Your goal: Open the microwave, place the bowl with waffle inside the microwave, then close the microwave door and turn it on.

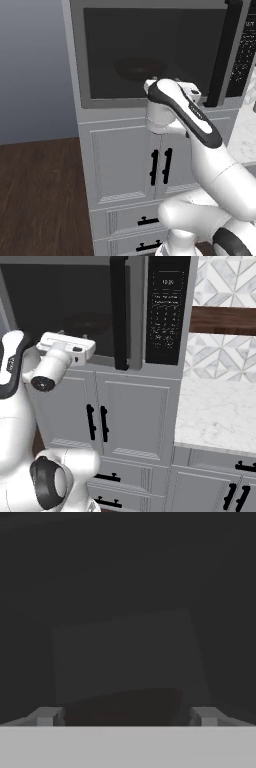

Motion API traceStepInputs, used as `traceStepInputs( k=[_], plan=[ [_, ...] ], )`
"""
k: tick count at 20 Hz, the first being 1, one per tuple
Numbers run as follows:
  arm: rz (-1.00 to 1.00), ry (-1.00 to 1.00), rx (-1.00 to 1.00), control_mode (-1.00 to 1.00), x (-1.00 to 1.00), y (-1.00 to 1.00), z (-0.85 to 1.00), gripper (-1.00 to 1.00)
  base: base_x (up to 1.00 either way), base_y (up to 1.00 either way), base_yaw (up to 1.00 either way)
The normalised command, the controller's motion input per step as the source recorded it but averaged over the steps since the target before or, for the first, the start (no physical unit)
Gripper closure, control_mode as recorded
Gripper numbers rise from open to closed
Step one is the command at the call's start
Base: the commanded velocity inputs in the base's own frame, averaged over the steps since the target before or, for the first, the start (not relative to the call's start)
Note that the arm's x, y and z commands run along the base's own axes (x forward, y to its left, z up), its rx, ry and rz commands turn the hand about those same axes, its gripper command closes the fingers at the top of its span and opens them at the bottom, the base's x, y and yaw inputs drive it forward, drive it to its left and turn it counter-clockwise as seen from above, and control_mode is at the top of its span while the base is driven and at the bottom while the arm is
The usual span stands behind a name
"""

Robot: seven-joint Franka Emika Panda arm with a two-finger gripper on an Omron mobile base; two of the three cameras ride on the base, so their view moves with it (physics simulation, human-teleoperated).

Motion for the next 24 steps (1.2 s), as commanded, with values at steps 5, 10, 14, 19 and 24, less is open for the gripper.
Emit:
traceStepInputs(
  k=[5, 10, 14, 19, 24],
  plan=[
    [0.0, 0.11, 0.0, -1.0, 0.3, 0.0, 0.04, -1.0, 0.0, 0.0, 0.0],
    [0.0, 0.1, 0.0, -1.0, 0.28, 0.0, 0.04, -1.0, 0.0, 0.0, 0.0],
    [0.0, 0.06, 0.0, -1.0, 0.29, 0.0, 0.01, -1.0, 0.0, 0.0, 0.0],
    [0.0, 0.05, 0.0, -1.0, 0.19, 0.0, 0.0, -1.0, 0.0, 0.0, 0.0],
    [0.0, 0.0, -0.01, -1.0, -0.5, -0.06, 0.04, -1.0, 0.0, 0.0, 0.0]
  ],
)
